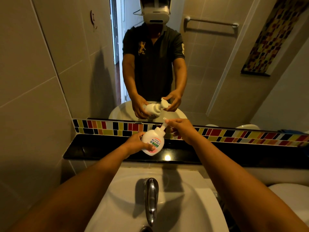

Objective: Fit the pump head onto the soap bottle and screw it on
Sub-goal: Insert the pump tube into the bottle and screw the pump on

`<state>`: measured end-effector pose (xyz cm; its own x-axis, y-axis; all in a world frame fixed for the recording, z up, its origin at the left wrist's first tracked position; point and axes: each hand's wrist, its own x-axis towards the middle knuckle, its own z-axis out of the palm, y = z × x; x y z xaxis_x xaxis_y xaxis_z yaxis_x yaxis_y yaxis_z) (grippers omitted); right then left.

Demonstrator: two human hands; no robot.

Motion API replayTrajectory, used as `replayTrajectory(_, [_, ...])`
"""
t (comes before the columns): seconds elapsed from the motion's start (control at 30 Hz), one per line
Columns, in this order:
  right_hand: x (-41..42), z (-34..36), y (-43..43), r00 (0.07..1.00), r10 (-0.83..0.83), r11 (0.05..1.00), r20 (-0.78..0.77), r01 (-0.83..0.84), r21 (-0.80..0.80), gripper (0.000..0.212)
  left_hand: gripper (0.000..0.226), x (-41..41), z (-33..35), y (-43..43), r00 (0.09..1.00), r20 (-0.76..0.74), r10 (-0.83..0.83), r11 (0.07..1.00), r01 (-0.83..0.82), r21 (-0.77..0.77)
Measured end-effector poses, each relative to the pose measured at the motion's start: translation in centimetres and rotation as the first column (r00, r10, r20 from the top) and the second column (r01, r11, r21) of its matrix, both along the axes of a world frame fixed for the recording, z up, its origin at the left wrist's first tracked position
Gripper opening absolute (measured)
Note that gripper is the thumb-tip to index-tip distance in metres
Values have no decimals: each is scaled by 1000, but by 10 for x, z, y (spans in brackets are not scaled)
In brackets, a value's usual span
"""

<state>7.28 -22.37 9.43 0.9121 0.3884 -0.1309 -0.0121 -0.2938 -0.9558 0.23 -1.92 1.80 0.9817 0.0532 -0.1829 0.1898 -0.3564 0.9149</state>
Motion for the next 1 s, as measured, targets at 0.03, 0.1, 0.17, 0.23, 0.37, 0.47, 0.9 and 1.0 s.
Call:
replayTrajectory(0.03, [1,-1,-1,1000,-18,1000,3,18,1,34,59,0,0,-1,1000,2,-4,1000,4,-1])
replayTrajectory(0.1, [2,-2,-1,999,-32,999,18,32,-3,32,60,-1,2,-1,1000,-2,-19,1000,19,-5])
replayTrajectory(0.17, [3,-2,-2,999,-9,1000,35,9,1,31,59,-1,3,0,999,-19,-43,999,43,-16])
replayTrajectory(0.23, [2,-2,-4,998,29,1000,48,-29,-5,30,53,-2,6,0,997,-35,-70,997,69,-28])
replayTrajectory(0.37, [-1,4,-9,992,117,993,57,-116,-13,23,46,-5,9,-1,994,-49,-99,994,97,-51])
replayTrajectory(0.47, [-1,7,-11,988,148,989,45,-148,-18,24,46,-5,8,0,995,-55,-85,994,82,-66])
replayTrajectory(0.9, [3,4,-3,998,-34,999,59,33,13,46,55,-5,6,-6,1000,-15,-25,994,23,-104])
replayTrajectory(1.0, [3,5,-3,996,-23,1000,84,25,-13,40,48,-6,7,-7,998,-25,-49,993,46,-111])
